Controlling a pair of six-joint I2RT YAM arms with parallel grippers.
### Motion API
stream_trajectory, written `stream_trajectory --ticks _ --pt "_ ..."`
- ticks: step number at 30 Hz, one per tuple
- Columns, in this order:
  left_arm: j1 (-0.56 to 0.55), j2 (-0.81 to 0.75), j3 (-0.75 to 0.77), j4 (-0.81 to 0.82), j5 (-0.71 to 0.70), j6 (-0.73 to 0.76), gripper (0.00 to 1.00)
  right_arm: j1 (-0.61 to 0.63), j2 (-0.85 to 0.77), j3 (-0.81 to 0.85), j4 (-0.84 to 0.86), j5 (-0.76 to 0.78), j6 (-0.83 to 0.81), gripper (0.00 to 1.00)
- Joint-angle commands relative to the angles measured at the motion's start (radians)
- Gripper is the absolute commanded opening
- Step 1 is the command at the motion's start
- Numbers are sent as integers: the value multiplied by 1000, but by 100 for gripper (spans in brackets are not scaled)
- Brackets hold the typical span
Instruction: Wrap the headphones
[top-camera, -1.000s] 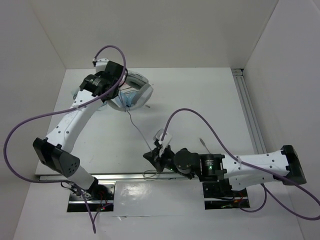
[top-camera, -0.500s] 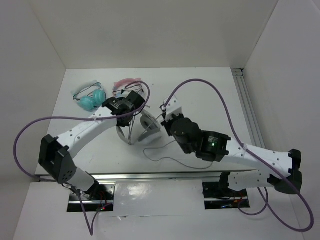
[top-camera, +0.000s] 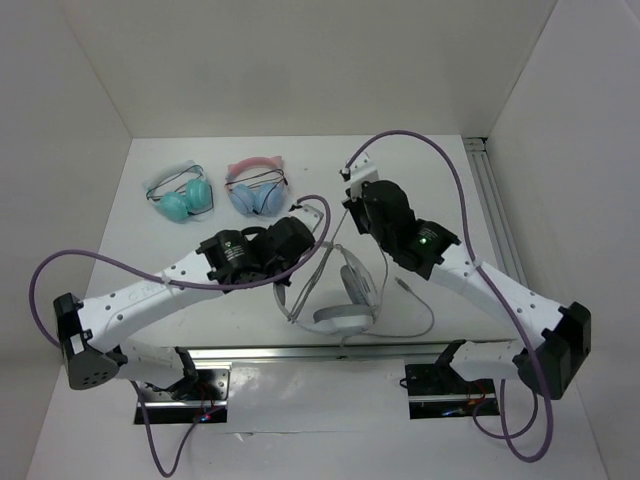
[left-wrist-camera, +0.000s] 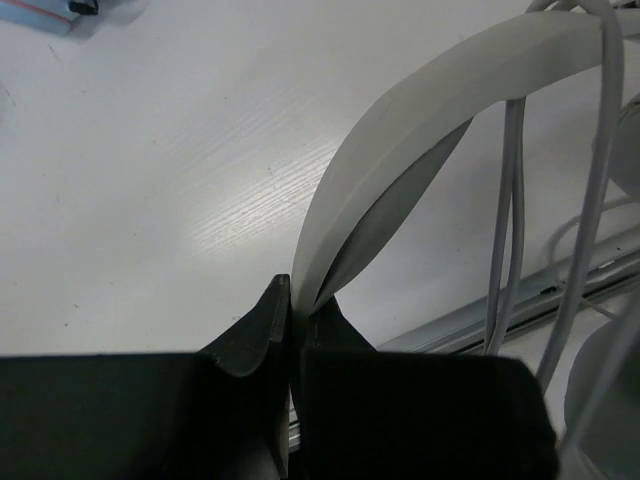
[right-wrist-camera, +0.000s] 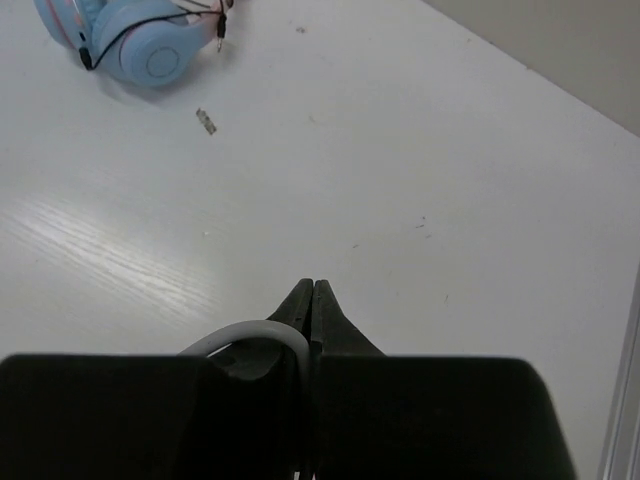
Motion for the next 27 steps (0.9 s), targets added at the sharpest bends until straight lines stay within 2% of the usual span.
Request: stream_trajectory --ticks 1,9,13,15,16,18,21,24,27 --pt "-61 -76 95 -205 34 20 0 -82 61 93 128 -7 -50 2" --pt "-81 -110 393 -410 -98 -17 0 -139 131 144 151 -138 -74 8" --pt "-81 -119 489 -419 -54 -7 0 -220 140 124 186 -294 -38 11" --pt "-81 -119 531 -428 -43 -7 0 -260 140 86 223 -475 -6 12" --pt "-81 -119 574 -428 -43 -7 0 -260 140 70 272 -609 14 15" --pt "-81 -119 621 -417 -43 -27 0 -240 169 12 343 -704 85 18" --pt "-81 -119 642 -350 -67 -40 0 -190 199 -87 496 -656 160 18" --pt "-81 -131 667 -244 -99 -60 0 -202 246 -231 758 -736 292 19" --pt "-81 -140 687 -148 -127 -69 0 -202 362 -296 990 -813 407 24"
